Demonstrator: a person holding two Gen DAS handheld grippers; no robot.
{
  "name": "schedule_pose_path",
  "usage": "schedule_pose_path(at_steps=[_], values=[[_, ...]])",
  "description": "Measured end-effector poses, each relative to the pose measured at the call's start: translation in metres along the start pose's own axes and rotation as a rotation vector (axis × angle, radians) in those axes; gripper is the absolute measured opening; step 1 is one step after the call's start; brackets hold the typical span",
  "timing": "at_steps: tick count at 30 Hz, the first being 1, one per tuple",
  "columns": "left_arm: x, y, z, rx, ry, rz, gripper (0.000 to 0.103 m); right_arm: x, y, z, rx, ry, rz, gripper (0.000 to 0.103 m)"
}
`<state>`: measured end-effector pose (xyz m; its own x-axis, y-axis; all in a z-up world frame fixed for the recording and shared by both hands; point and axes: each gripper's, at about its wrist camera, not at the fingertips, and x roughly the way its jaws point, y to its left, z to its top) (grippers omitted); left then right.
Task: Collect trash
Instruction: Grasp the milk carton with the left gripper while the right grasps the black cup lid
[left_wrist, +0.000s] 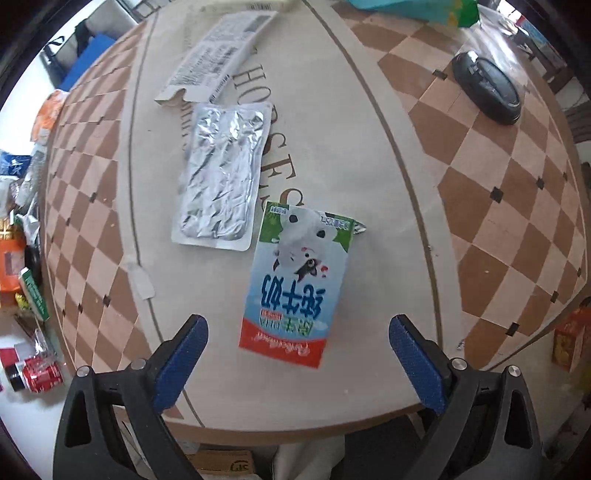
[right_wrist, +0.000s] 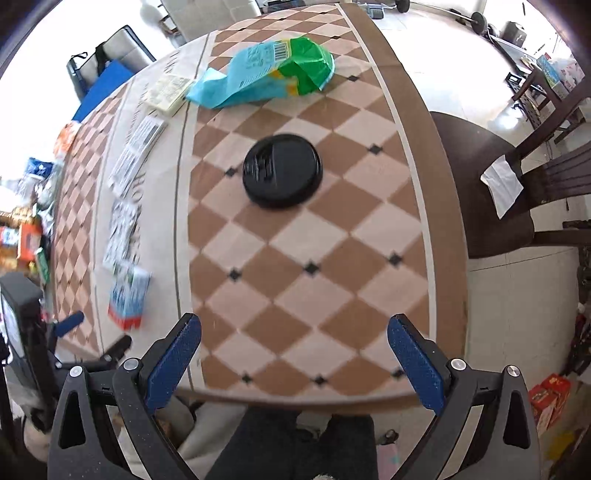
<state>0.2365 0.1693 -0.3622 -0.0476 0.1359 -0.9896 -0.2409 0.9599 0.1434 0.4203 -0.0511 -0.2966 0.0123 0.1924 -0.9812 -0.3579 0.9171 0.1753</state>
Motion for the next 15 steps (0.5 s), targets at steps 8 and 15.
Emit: schedule_pose_path(at_steps=[8, 15], values=[[0.018, 0.049, 0.027, -0.239, 0.025, -0.177, 0.048, 0.066, 0.014, 0.068, 0.103, 0.02, -0.041, 0.102], [0.027, 0.064, 0.035, -0.38, 0.048, -0.154, 0.049, 0.114, 0.024, 0.109, 0.147, 0.054, -0.117, 0.102]])
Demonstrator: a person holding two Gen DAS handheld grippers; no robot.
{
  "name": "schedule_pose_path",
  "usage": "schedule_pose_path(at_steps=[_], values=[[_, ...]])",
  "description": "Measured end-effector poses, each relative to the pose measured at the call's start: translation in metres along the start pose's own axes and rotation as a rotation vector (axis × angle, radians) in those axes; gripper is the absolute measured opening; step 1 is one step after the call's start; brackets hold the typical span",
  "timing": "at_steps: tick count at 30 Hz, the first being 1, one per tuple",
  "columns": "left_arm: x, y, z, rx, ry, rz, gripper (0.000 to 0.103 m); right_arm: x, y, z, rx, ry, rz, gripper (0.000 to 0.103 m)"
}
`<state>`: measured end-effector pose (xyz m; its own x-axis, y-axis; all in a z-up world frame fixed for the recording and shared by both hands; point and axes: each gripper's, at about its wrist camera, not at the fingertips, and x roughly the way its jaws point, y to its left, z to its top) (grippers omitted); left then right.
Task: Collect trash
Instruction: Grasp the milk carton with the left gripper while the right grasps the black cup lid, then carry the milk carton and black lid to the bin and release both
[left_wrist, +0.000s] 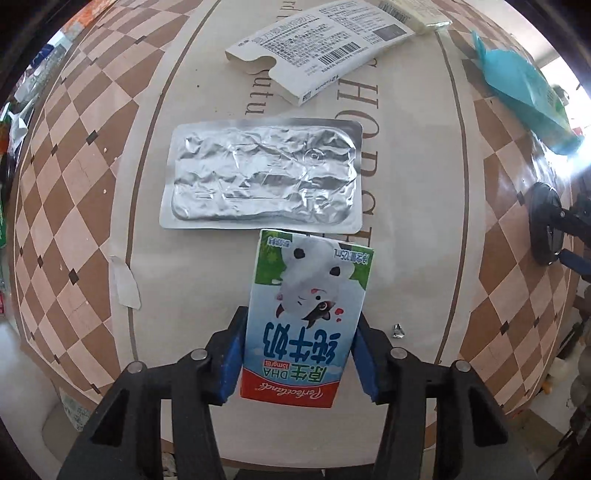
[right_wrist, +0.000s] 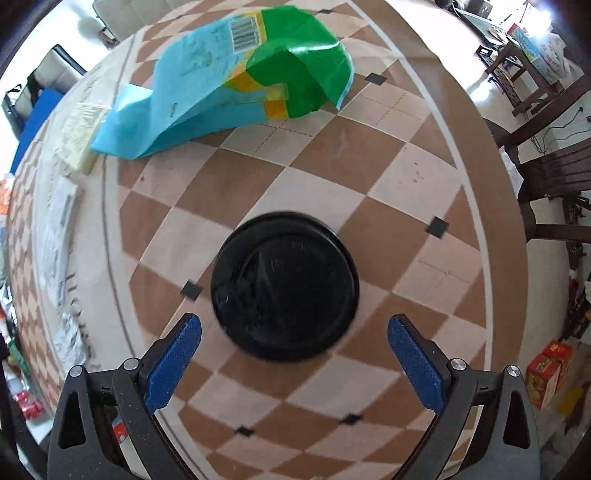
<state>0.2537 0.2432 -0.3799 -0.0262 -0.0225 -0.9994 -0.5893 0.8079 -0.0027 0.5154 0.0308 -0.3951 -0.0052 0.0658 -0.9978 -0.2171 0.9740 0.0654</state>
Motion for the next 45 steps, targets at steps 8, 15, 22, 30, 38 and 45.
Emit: schedule_pose_path(at_steps=[8, 15, 22, 30, 38, 45], values=[[0.0, -0.007, -0.012, 0.073, -0.052, 0.059, 0.047, 0.004, 0.019, -0.004, -0.032, -0.058, -0.064, 0.082], [-0.028, -0.032, -0.044, 0.077, -0.152, 0.095, 0.047, -0.021, 0.016, -0.037, -0.067, -0.102, 0.001, 0.082], [-0.073, -0.057, -0.103, 0.078, -0.247, 0.086, 0.047, -0.063, -0.006, -0.102, -0.113, -0.15, 0.114, 0.082], [-0.114, -0.094, -0.2, 0.051, -0.286, 0.046, 0.047, -0.098, -0.051, -0.207, -0.181, -0.147, 0.232, 0.082], [-0.045, -0.122, -0.297, -0.014, -0.14, -0.042, 0.047, -0.049, -0.134, -0.319, -0.223, 0.021, 0.256, 0.082], [0.088, -0.126, -0.311, -0.1, 0.036, -0.127, 0.047, 0.067, -0.175, -0.377, -0.264, 0.16, 0.156, 0.082]])
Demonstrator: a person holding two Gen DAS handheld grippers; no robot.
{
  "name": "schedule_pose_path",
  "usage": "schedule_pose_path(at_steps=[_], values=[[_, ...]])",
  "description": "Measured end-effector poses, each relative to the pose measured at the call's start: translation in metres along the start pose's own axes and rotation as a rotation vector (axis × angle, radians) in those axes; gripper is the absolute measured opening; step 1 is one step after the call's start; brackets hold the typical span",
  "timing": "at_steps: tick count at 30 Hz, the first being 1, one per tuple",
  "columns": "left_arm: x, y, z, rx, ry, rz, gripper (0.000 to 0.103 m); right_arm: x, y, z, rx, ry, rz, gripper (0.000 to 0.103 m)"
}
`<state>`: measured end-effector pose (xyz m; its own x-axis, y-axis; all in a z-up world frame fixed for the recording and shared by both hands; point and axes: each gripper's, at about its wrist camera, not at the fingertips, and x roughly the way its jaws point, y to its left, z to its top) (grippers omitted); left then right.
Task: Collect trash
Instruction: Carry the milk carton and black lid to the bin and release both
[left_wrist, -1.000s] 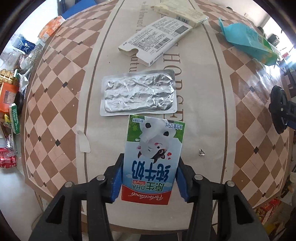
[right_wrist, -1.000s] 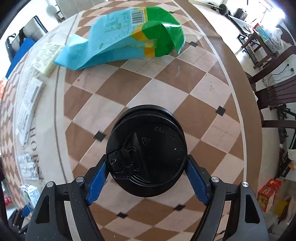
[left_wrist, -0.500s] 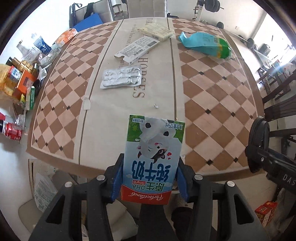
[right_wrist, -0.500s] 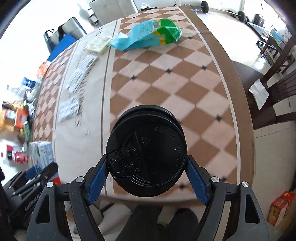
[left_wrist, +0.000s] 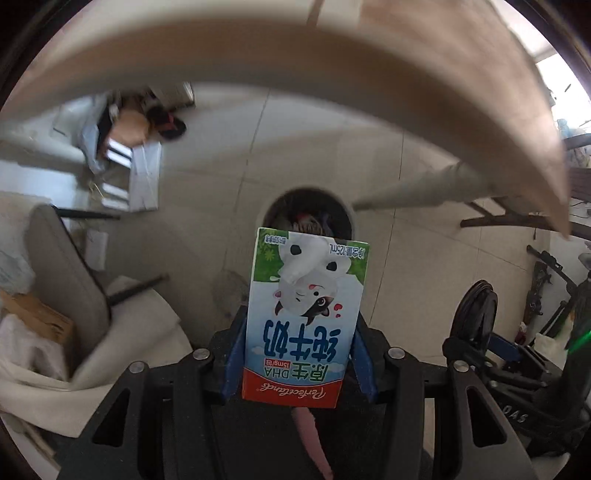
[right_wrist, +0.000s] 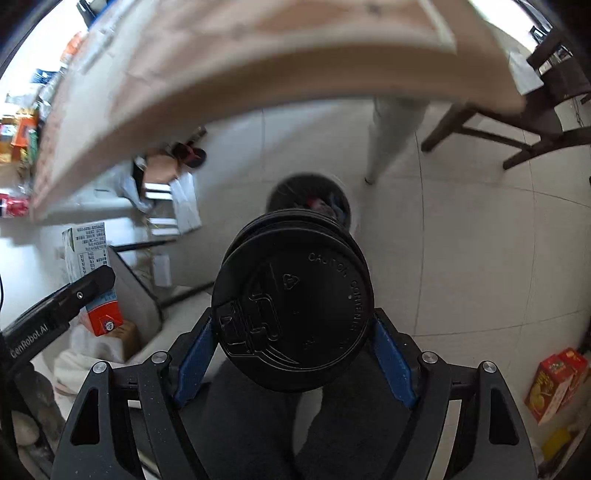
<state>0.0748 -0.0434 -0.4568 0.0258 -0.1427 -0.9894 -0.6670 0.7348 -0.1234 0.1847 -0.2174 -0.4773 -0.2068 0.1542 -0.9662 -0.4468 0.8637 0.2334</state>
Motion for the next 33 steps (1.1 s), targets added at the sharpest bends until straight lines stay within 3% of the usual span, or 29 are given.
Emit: schedule_pose_path(at_steps=[5, 9, 14, 20, 21, 25, 27, 33], values=[[0.104, 0.01, 0.031, -0.042, 0.077, -0.072, 0.047, 0.101, -0.023, 0.008, 0.002, 0.031, -0.059, 0.082], [0.176, 0.014, 0.049, -0.026, 0.122, -0.07, 0.047, 0.168, -0.041, 0.029, 0.013, 0.031, -0.088, 0.082], [0.228, 0.014, 0.058, 0.012, 0.147, -0.04, 0.047, 0.24, -0.056, 0.055, -0.002, 0.044, -0.142, 0.082], [0.25, 0.016, 0.062, 0.002, 0.169, -0.064, 0.049, 0.292, -0.067, 0.076, -0.024, 0.067, -0.133, 0.085], [0.252, 0.016, 0.062, 0.009, 0.169, -0.057, 0.053, 0.298, -0.067, 0.078, -0.03, 0.071, -0.127, 0.086], [0.249, 0.018, 0.064, 0.007, 0.163, -0.046, 0.087, 0.311, -0.064, 0.081, -0.027, 0.085, -0.084, 0.089], [0.246, 0.022, 0.064, 0.001, 0.159, -0.038, 0.096, 0.317, -0.062, 0.082, -0.025, 0.084, -0.06, 0.09], [0.229, 0.033, 0.059, -0.003, 0.14, 0.017, 0.098, 0.308, -0.048, 0.081, -0.044, 0.066, -0.02, 0.101]])
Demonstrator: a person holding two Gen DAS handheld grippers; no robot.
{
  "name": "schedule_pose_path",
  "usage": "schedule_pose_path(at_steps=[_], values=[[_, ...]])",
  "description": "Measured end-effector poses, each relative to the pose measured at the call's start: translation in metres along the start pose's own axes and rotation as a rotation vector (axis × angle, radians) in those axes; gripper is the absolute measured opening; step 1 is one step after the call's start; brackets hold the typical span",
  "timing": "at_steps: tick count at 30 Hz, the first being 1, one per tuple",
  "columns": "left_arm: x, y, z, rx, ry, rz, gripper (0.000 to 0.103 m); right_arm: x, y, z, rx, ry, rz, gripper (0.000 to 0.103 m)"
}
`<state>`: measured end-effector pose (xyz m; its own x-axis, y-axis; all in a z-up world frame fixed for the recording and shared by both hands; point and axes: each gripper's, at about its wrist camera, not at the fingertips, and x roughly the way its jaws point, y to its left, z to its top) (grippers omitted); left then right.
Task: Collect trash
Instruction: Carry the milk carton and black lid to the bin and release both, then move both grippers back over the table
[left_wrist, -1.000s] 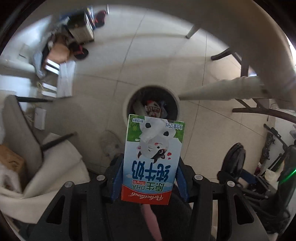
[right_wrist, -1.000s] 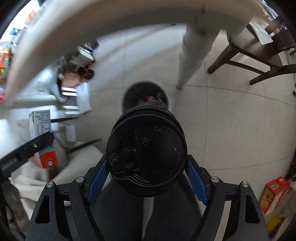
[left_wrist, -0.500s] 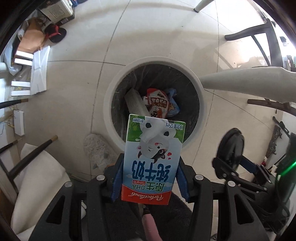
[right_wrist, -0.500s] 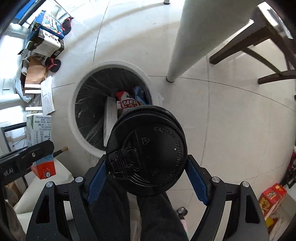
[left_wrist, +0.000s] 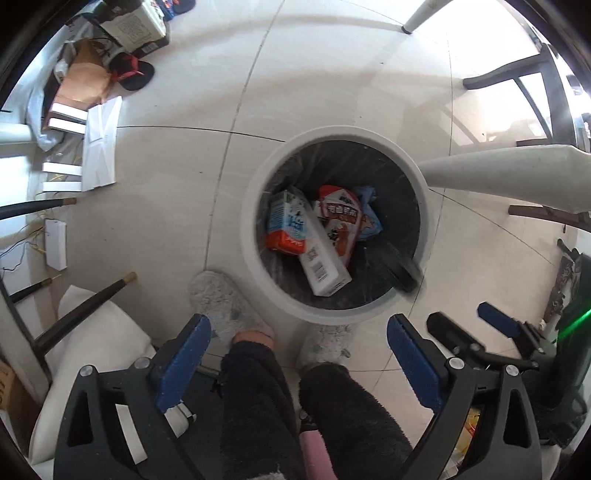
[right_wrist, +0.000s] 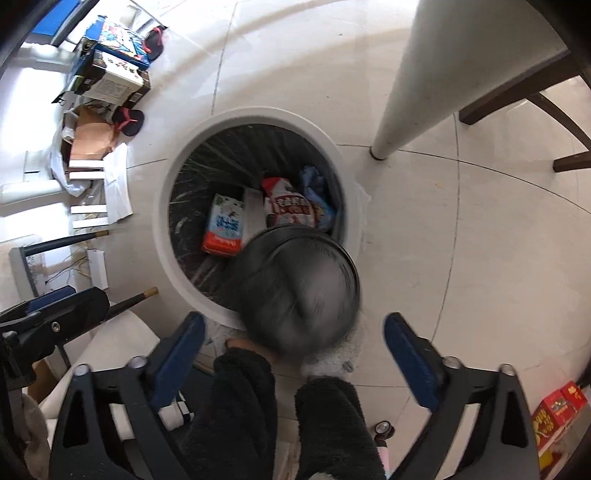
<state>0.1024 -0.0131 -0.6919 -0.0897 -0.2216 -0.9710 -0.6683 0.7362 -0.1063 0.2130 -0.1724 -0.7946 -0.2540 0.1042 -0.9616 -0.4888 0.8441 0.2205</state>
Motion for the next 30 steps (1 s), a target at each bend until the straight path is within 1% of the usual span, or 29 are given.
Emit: schedule_pose_path(at_steps=[3, 4, 7, 9, 11, 16, 19, 22, 26, 30], values=[[-0.015, 0.0, -0.01, 0.016, -0.051, 0.069, 0.098, -0.01, 0.006, -0.003, 0.002, -0.007, -0.027, 0.101], [-0.019, -0.001, -0.013, 0.025, -0.054, 0.086, 0.098, -0.015, 0.008, -0.004, 0.006, -0.011, -0.032, 0.101], [-0.034, -0.004, -0.024, 0.04, -0.064, 0.12, 0.098, -0.037, 0.011, -0.008, 0.016, -0.036, -0.067, 0.101], [-0.046, -0.006, -0.032, 0.044, -0.072, 0.129, 0.098, -0.056, 0.012, -0.014, 0.036, -0.051, -0.092, 0.101], [-0.061, -0.009, -0.04, 0.048, -0.085, 0.137, 0.098, -0.076, 0.012, -0.019, 0.05, -0.068, -0.097, 0.101], [-0.105, -0.015, -0.055, 0.047, -0.113, 0.131, 0.098, -0.133, 0.009, -0.039, 0.067, -0.095, -0.126, 0.101], [-0.133, -0.019, -0.067, 0.052, -0.129, 0.124, 0.098, -0.166, 0.008, -0.051, 0.074, -0.096, -0.123, 0.101], [-0.161, -0.024, -0.082, 0.059, -0.143, 0.121, 0.098, -0.205, 0.011, -0.067, 0.066, -0.115, -0.123, 0.101], [-0.203, -0.032, -0.101, 0.056, -0.146, 0.11, 0.098, -0.261, 0.02, -0.087, 0.049, -0.137, -0.107, 0.101], [-0.25, -0.04, -0.116, 0.049, -0.176, 0.104, 0.098, -0.316, 0.034, -0.104, 0.017, -0.156, -0.075, 0.101]])
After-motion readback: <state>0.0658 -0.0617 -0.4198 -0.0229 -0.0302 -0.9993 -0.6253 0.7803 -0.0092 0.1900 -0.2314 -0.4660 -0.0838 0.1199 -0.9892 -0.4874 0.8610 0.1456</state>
